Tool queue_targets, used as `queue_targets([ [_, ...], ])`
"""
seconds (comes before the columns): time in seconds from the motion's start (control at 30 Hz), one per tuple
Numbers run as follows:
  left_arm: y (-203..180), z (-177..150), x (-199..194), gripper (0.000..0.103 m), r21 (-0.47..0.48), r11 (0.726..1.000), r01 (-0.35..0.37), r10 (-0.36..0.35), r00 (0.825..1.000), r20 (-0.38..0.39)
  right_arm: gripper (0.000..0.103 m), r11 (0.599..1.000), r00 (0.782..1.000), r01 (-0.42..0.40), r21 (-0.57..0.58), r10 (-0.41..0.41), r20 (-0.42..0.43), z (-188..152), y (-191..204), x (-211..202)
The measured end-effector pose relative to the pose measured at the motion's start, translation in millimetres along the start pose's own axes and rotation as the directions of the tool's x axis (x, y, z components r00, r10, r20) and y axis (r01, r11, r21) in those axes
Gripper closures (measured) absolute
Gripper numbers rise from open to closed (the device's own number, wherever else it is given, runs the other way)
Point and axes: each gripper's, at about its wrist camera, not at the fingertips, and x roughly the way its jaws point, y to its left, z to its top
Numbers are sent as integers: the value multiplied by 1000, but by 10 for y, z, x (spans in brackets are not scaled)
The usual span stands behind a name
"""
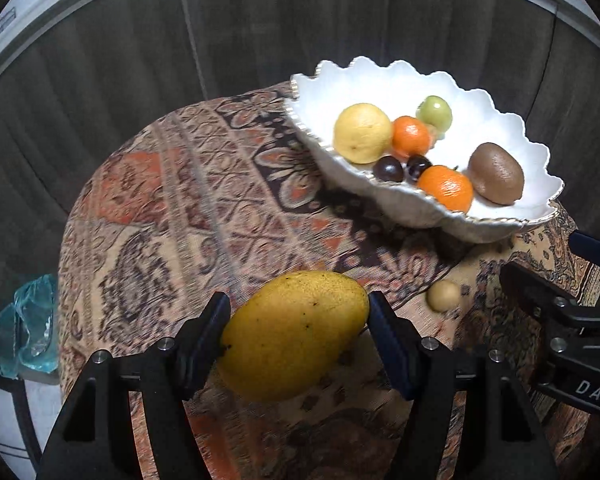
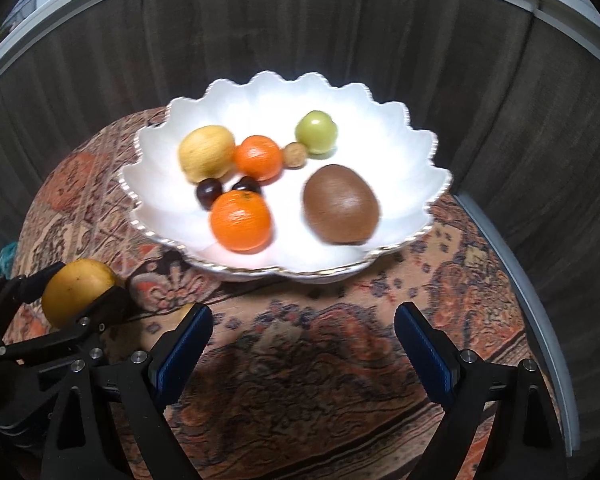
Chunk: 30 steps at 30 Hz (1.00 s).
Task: Organize fruits
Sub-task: 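Close the left tool on the yellow mango, then close the right tool on the small brown round fruit while the left tool holds the mango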
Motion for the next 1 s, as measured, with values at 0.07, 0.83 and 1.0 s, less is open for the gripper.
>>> queue_targets([
  [0.07,85,-42,-24,34,-14,1000,-9,9,1000,-1,10,1000,1000,-10,-17,10,-2,-6,75,12],
  [0.83,517,-142,-28,34,-105,994,-28,29,1000,11,64,994,990,-94,-48,89,-108,-34,528,459],
  [1.0,520,-135,-41,34,-105,994,-26,28,1000,13,78,991,989,-112,-68,105,-105,-57,576,438],
])
